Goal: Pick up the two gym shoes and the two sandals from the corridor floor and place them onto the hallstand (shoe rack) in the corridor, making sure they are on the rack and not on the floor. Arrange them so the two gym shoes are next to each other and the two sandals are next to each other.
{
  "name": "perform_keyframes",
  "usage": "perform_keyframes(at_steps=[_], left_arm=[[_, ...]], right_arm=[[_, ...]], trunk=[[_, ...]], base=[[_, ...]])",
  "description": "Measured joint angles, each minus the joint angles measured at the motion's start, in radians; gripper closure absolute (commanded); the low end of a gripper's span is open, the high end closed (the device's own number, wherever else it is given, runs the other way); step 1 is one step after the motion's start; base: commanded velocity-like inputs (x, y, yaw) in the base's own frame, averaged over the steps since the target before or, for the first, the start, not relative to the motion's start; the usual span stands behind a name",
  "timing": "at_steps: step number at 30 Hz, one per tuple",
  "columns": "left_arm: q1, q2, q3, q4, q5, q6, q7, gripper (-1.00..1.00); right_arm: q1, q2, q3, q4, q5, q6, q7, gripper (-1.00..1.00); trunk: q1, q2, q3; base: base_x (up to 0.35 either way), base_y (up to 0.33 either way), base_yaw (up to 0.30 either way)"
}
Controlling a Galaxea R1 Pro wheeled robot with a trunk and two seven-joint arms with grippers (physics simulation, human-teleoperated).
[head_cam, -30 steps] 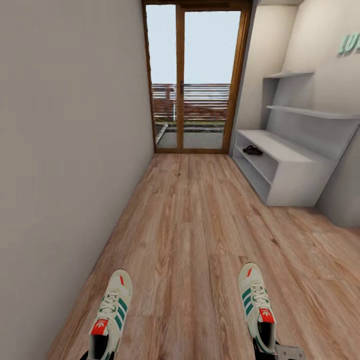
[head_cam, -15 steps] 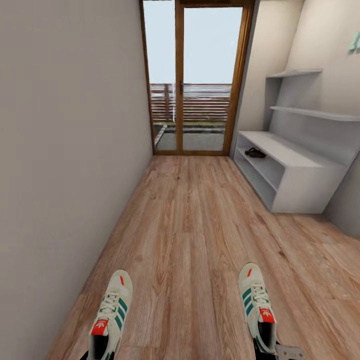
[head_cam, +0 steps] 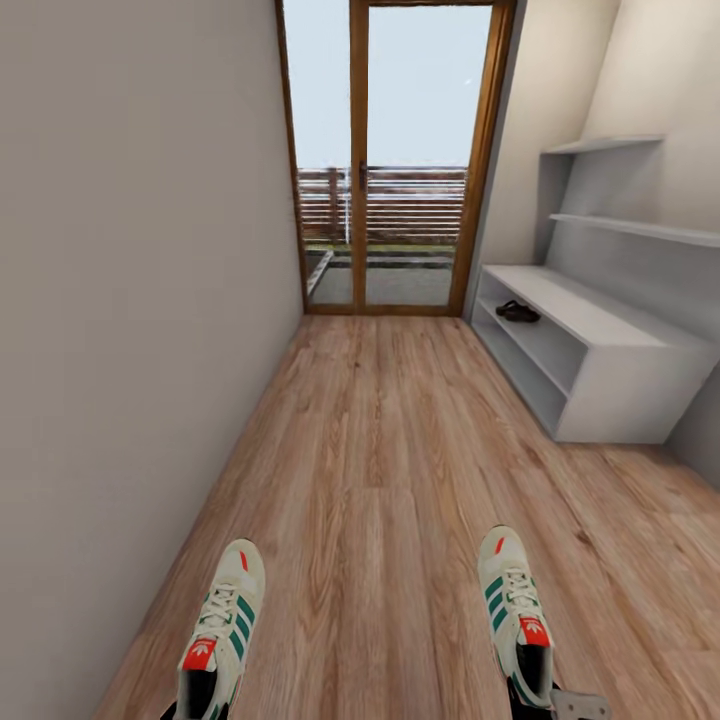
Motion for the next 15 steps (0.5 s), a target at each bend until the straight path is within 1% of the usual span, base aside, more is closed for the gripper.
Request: perform_keyframes(at_steps=[12, 15], left_arm=[[0.000, 0.000, 0.000, 0.001, 0.000, 0.000, 0.000, 1.00], [0.000, 0.000, 0.000, 0.001, 0.000, 0.000, 0.000, 1.00]], right_arm=[[0.000, 0.002, 0.000, -0.001, -0.001, 0.000, -0.001, 1.00], [0.000, 0.003, 0.000, -0.001, 0.000, 0.000, -0.001, 1.00]], trunk=[[0.000, 0.000, 0.000], [0.000, 0.000, 0.000]], base=[[0.339, 0.000, 0.000], [0.339, 0.000, -0.097]])
